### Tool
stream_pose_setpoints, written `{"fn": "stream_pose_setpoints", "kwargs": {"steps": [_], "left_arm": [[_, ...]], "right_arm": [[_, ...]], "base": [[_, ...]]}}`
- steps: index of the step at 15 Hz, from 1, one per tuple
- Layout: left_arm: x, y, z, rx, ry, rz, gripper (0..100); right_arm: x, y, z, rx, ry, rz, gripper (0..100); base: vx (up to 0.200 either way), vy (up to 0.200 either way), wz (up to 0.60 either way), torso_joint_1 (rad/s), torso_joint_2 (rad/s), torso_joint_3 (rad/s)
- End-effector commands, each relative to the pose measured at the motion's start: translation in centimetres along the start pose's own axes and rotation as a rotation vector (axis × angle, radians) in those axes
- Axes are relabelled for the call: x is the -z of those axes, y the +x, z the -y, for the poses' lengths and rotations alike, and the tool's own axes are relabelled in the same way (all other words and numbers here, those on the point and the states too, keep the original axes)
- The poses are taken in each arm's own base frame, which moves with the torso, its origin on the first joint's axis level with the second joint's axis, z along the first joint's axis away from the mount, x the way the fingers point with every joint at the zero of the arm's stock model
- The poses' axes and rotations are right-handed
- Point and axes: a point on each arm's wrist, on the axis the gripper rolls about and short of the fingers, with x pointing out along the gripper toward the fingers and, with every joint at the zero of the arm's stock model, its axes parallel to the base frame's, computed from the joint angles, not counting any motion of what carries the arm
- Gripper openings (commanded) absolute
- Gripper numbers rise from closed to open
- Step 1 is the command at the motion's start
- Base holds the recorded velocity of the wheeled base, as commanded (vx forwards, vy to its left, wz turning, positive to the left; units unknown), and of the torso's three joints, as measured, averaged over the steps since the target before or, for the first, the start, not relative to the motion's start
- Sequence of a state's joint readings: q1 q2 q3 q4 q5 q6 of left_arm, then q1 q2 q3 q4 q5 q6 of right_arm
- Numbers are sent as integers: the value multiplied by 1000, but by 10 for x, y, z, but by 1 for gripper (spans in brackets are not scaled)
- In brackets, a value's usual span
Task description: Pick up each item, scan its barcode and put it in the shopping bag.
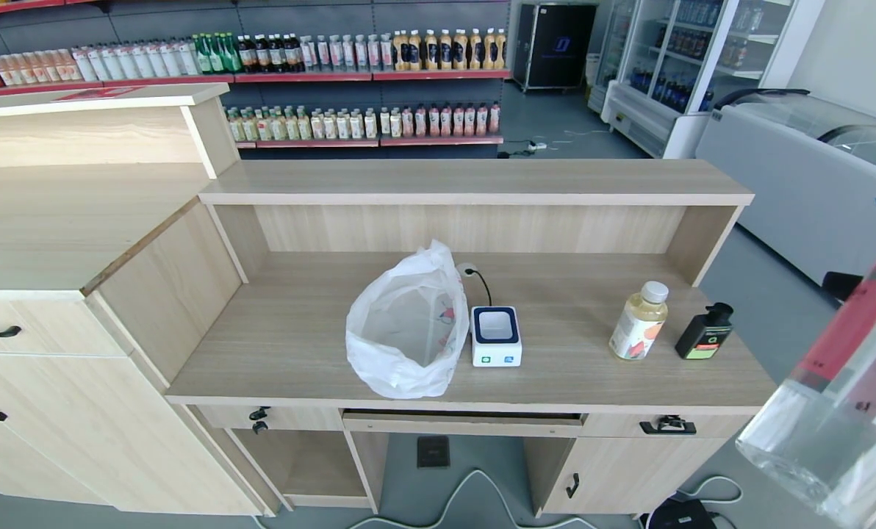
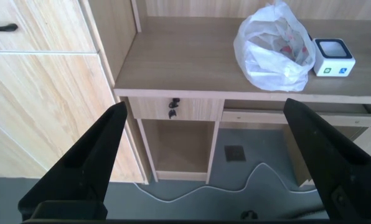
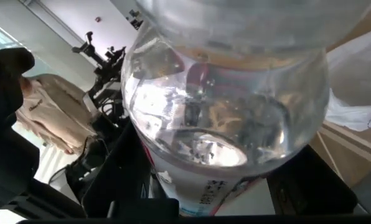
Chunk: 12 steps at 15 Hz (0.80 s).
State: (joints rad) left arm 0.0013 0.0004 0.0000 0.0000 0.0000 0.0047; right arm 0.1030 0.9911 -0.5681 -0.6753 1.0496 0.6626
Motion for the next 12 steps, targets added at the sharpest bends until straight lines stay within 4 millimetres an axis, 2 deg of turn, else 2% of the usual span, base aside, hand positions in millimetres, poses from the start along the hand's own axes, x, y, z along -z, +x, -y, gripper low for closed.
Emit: {"fn": "stream_pose_setpoints", "kwargs": {"steps": [1, 7, 10, 12], "left_arm": [[0, 0, 0, 0, 0, 0, 100], [0, 0, 0, 0, 0, 0, 100], [0, 0, 0, 0, 0, 0, 100], [0, 0, 0, 0, 0, 0, 100]], "right_arm": [[-1, -1, -3, -6, -12, 6, 0], [-11, 11, 19, -16, -52, 24, 0], [-27, 15, 10, -100, 28, -8, 0], [-29, 18, 18, -103, 32, -20, 0]], "base": [[0, 0, 0, 0, 0, 0], [0, 0, 0, 0, 0, 0], [0, 0, 0, 0, 0, 0], [0, 0, 0, 0, 0, 0]]}}
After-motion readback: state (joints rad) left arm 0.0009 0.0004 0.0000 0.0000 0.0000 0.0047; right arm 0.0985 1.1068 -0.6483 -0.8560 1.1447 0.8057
